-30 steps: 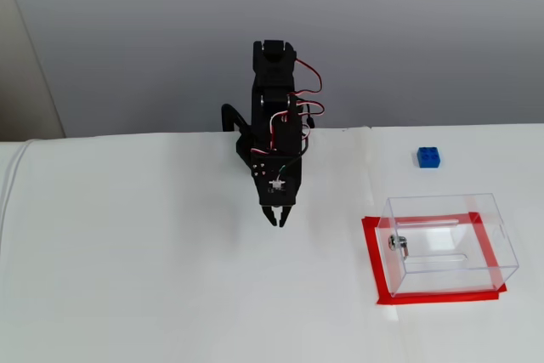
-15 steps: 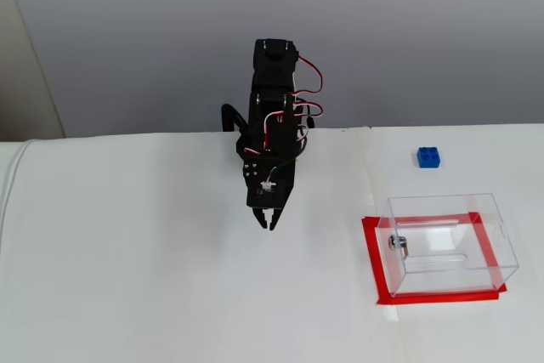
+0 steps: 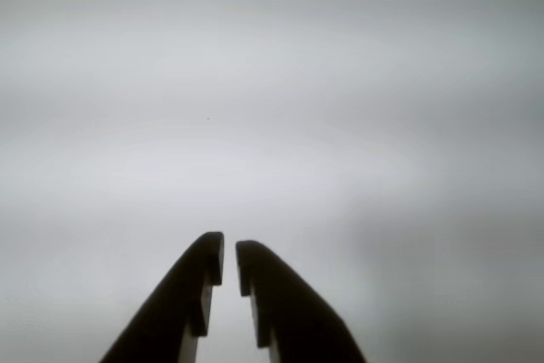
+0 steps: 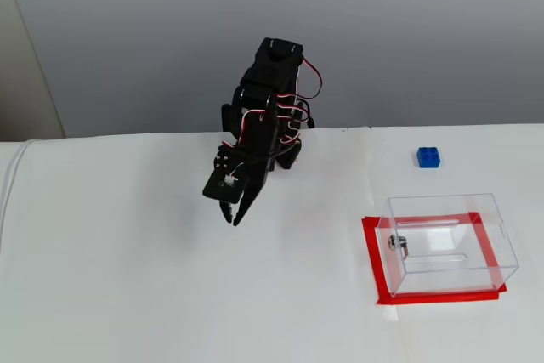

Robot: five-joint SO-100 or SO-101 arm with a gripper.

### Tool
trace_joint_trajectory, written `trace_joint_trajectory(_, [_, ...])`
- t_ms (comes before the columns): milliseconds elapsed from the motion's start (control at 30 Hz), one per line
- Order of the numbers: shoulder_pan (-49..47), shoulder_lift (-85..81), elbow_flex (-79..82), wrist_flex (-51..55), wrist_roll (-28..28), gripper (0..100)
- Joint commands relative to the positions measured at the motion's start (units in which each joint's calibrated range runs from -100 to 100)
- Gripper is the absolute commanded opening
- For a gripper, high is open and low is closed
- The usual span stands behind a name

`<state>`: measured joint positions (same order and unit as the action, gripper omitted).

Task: Pick the blue lego brick and place it into the transparent box

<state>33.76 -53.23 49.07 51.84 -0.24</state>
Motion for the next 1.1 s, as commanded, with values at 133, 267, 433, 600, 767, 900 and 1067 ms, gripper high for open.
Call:
trace_joint_trajectory(133, [4.43, 0.07, -4.50, -0.15, -0.33, 2])
trace_joint_trajectory(267, [3.17, 0.07, -4.50, -0.15, -0.33, 2])
trace_joint_trajectory(433, [-3.71, 0.16, -4.50, -0.15, -0.33, 2])
trace_joint_trajectory(600, [-13.69, 0.16, -4.59, -0.15, -0.02, 2])
trace_joint_trajectory(767, [-24.19, 0.33, -4.59, -0.23, -0.02, 2])
trace_joint_trajectory(900, [-33.65, 0.67, -4.50, -0.23, 0.09, 2])
trace_joint_trajectory(1067, [-44.59, 0.92, -4.50, -0.23, 0.09, 2])
